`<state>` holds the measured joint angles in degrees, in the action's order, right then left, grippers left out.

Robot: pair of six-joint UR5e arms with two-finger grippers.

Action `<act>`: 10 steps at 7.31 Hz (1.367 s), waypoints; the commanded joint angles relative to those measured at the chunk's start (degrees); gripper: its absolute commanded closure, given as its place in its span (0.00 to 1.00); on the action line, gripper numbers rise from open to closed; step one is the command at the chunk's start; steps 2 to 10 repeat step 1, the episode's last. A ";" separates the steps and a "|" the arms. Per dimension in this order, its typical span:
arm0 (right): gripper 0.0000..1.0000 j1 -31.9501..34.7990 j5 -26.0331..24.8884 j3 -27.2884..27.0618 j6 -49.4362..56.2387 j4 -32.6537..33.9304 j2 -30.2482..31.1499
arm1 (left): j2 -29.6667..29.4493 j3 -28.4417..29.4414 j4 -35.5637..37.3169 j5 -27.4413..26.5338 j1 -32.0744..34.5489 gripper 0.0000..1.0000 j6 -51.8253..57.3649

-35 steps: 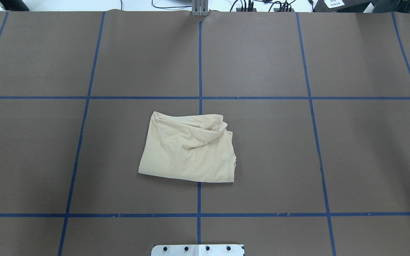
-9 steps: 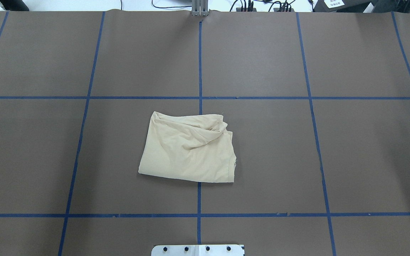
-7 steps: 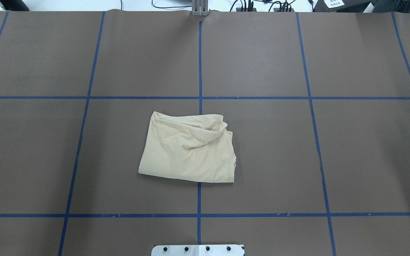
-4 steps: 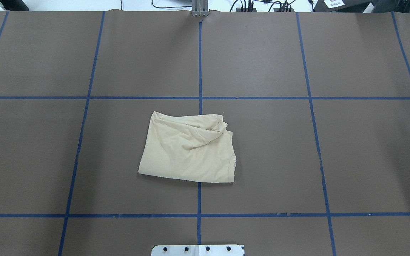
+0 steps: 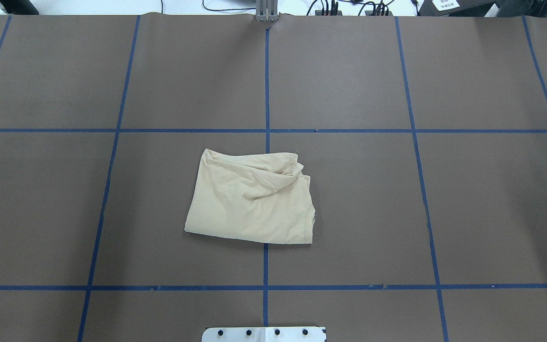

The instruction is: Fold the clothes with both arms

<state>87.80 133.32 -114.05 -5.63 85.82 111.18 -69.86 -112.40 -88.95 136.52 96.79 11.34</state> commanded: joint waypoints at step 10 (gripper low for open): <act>0.00 0.00 0.01 0.06 0.00 -0.04 0.09 | 0.07 0.07 0.00 -0.11 -0.03 0.00 0.00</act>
